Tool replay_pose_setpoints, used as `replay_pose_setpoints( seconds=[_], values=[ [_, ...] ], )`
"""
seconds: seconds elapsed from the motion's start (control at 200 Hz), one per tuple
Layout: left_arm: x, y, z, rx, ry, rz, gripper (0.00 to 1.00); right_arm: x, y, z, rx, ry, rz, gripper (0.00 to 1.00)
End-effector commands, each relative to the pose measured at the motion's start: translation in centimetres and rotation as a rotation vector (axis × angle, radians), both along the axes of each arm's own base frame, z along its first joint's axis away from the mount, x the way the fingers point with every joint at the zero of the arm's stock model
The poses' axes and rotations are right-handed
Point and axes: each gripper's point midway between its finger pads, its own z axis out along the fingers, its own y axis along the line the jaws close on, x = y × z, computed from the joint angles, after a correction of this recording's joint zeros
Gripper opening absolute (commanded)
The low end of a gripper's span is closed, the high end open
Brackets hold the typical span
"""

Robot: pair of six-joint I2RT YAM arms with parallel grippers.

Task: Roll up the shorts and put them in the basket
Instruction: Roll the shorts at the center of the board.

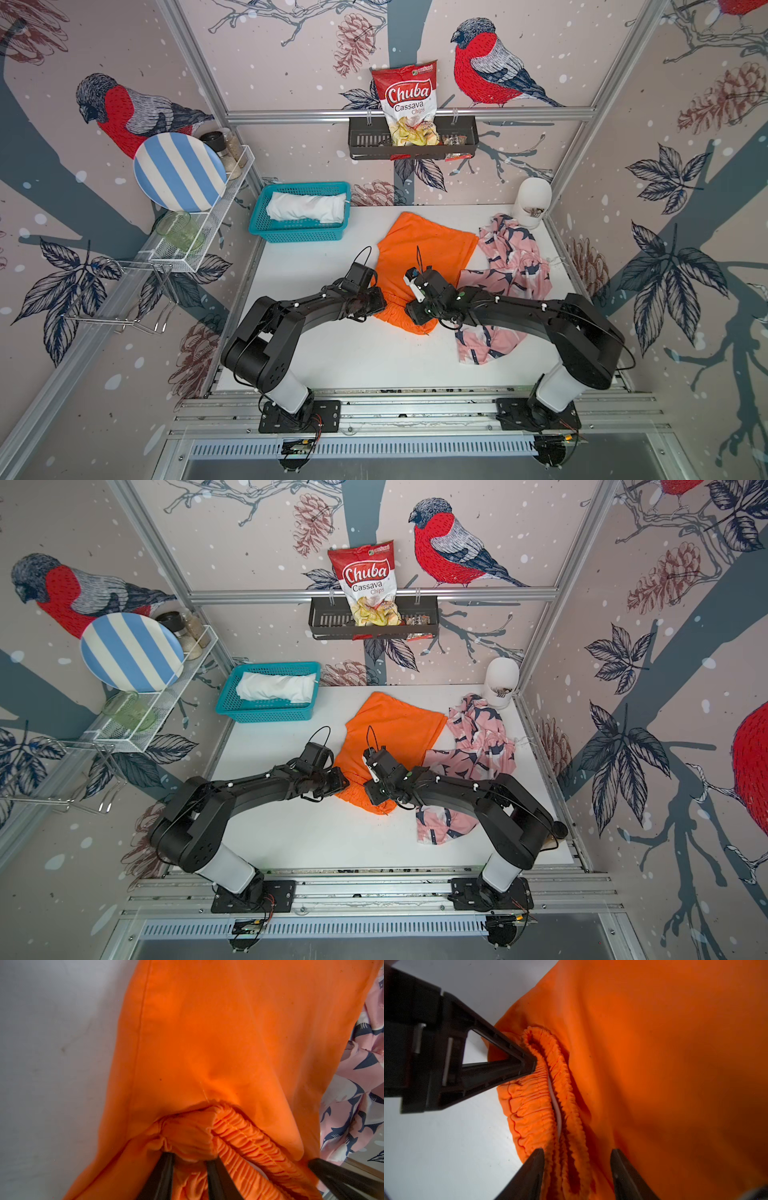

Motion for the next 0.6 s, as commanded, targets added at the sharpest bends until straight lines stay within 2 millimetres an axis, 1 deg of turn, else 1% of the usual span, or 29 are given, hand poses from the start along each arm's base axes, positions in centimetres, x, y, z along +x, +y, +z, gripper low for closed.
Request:
replay_pose_setpoints(
  seconds=[0.0, 0.065, 0.13, 0.165, 0.175, 0.18, 0.22, 0.285, 0.36, 0.425, 0.51, 0.595],
  values=[
    [-2.1, 2.6, -2.2, 0.122, 0.078, 0.009, 0.32, 2.0, -3.6, 2.3, -0.232, -0.225, -0.075, 0.57],
    [-2.1, 2.6, -2.0, 0.117, 0.077, 0.008, 0.32, 0.8, -2.2, 3.4, -0.212, -0.266, 0.030, 0.57],
    [-2.2, 2.7, -1.9, 0.114, 0.075, 0.009, 0.32, -1.7, 0.1, 4.0, -0.170, -0.320, 0.203, 0.60],
    [-2.1, 2.7, -1.8, 0.112, 0.072, 0.007, 0.32, -3.2, 1.2, 4.1, -0.145, -0.358, 0.309, 0.65],
    [-2.1, 2.7, -1.7, 0.111, 0.072, 0.009, 0.32, -3.3, 1.4, 4.2, -0.141, -0.366, 0.323, 0.66],
    [-2.1, 2.7, -1.7, 0.110, 0.072, 0.007, 0.32, -3.7, 1.6, 4.2, -0.139, -0.378, 0.351, 0.68],
    [-2.1, 2.7, -1.6, 0.106, 0.072, 0.005, 0.32, -5.3, 2.7, 4.1, -0.131, -0.431, 0.452, 0.75],
    [-2.0, 2.6, -1.4, 0.101, 0.070, 0.001, 0.32, -7.1, 3.8, 3.7, -0.153, -0.502, 0.568, 0.86],
    [-2.0, 2.6, -1.3, 0.098, 0.069, -0.001, 0.32, -7.7, 4.3, 2.5, -0.210, -0.530, 0.638, 0.95],
    [-2.0, 2.6, -1.2, 0.097, 0.068, -0.002, 0.32, -7.4, 4.3, 1.1, -0.300, -0.548, 0.676, 0.99],
    [-2.0, 2.7, -1.2, 0.094, 0.069, -0.005, 0.32, -7.0, 3.7, -1.1, -0.438, -0.581, 0.726, 1.00],
    [-2.0, 2.8, -1.4, 0.095, 0.070, -0.008, 0.31, -6.2, 3.2, -2.9, -0.543, -0.596, 0.762, 0.97]
  ],
)
